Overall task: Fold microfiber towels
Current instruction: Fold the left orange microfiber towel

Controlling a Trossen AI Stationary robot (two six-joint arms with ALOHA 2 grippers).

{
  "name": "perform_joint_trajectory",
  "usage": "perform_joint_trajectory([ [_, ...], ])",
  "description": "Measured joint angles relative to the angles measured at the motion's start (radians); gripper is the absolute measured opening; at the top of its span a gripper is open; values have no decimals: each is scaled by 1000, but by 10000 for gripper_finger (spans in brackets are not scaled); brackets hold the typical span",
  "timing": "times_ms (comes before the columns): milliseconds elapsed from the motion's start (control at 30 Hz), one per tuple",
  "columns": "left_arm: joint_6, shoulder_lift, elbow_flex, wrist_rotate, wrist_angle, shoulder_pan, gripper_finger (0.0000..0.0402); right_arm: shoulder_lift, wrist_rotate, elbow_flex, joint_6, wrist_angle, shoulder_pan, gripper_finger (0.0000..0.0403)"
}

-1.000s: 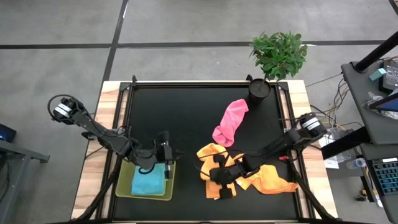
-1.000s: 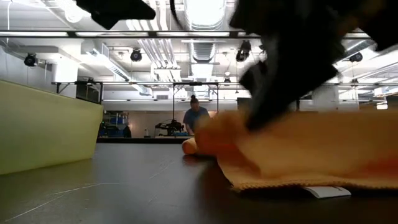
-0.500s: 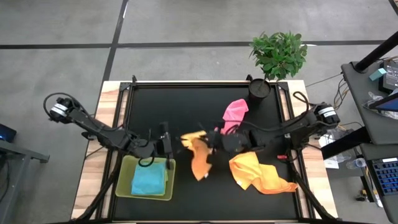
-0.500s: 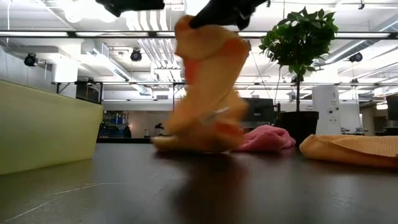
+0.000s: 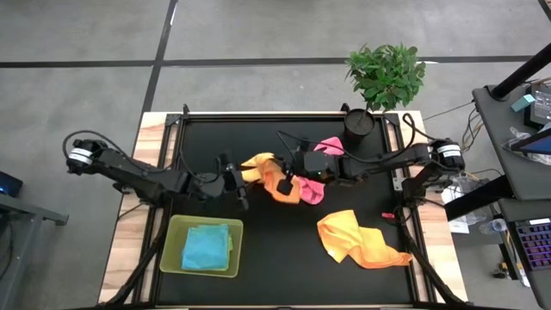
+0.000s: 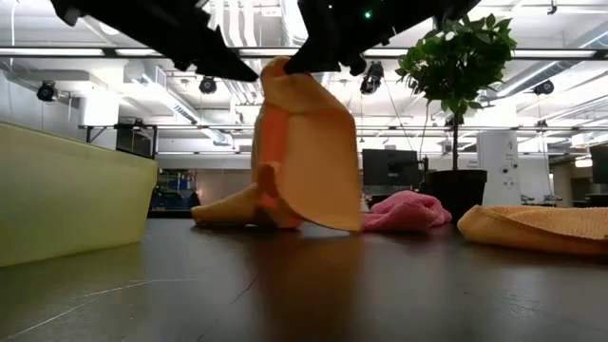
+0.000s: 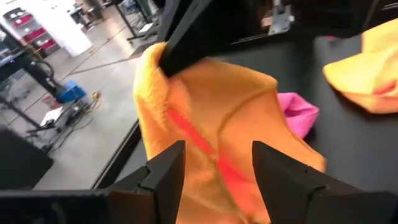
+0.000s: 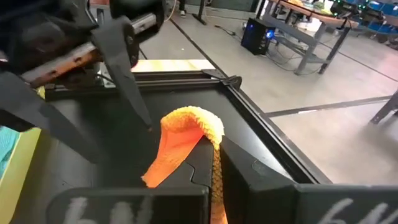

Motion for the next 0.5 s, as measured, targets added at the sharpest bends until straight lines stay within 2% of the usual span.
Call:
perform_joint_trajectory([
  [300, -71, 31, -36, 3, 82, 29, 171, 0, -5, -1, -11, 2, -18, 9],
  [500, -73, 80, -33, 7, 118, 81, 171, -17, -92, -1, -46, 26, -21, 9],
])
